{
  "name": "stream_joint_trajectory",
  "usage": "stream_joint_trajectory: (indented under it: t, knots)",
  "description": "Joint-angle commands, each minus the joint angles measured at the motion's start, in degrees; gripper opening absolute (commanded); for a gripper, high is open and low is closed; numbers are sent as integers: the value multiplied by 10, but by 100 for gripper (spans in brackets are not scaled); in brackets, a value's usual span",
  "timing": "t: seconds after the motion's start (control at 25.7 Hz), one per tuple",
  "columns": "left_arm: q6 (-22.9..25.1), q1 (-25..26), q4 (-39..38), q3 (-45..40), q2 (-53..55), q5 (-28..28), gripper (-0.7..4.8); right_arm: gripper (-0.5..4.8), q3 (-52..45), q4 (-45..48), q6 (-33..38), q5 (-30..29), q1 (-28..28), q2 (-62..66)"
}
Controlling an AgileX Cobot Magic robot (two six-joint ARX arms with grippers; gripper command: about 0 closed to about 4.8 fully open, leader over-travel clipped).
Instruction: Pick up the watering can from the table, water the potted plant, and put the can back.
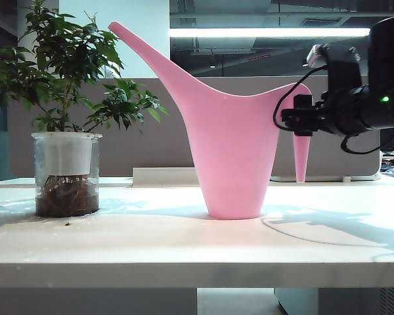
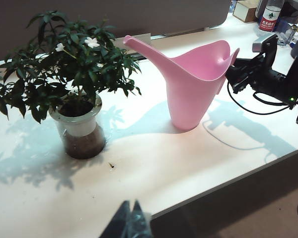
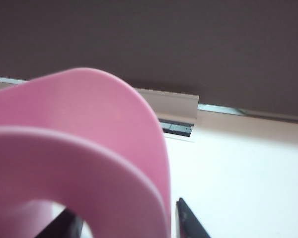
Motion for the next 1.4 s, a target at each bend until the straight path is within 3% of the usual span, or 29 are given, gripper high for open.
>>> stream_joint_trajectory:
  t: [0.04,0.16,0.19,0.23,0.27,0.35,0.62,0.82,1.17,1.28,1.4]
  knots:
    - [2,0,4,1,0,2,-5,253,26,-2,-4,-5,0,19]
    - [2,0,4,1,0,1,-5,237,43,-3,-4,-5,1,35]
    - [2,0,4,1,0,1,-5,190,47,-3,-4,-5,1,36]
    - [2,0,4,1,0,1,-5,79,49,-1,-4,-5,1,36]
    - [2,0,4,1,0,1,-5,27,49,2,-4,-5,1,34]
    - [2,0,4,1,0,1,-5,-4,49,5,-4,-5,1,31]
    - [2,0,4,1,0,1,-5,-3,63,-3,-26,11,0,-30]
    - [2,0,4,1,0,1,-5,-3,156,-115,-52,31,-1,-129]
    - [2,0,4,1,0,1,-5,-3,396,-400,-229,32,2,-163]
    - [2,0,4,1,0,1,-5,-3,456,-442,-311,86,18,-160]
    - [2,0,4,1,0,1,-5,-3,483,-457,-386,94,24,-158]
